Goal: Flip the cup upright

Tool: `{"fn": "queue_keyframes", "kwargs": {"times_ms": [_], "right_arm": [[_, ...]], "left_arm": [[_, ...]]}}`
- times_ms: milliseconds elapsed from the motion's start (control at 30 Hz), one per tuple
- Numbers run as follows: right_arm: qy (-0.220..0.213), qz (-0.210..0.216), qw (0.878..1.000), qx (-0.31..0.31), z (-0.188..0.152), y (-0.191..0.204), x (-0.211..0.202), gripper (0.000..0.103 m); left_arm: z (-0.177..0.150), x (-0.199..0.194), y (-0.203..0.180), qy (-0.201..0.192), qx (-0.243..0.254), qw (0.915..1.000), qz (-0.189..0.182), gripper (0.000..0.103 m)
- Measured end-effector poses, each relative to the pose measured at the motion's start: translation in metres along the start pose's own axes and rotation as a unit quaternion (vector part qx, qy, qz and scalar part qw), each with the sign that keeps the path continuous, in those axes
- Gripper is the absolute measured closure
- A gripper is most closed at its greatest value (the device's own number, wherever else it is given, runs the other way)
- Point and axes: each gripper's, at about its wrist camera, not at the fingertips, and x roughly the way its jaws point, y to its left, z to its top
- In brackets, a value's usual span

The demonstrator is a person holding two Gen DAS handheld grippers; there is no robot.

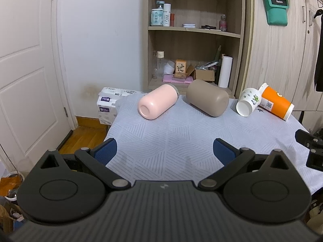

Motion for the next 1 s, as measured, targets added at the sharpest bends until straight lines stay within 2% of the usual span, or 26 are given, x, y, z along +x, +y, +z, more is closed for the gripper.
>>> {"fn": "queue_keyframes", "kwargs": {"times_ms": [1000], "right_arm": [[0.008, 0.000, 1.000, 0.001, -0.0028, -0.0001, 0.0057, 0.000]], "left_arm": [[-0.0045, 0.0015, 0.0023, 0.009, -0.002, 0.9999, 0.006, 0.000]]}}
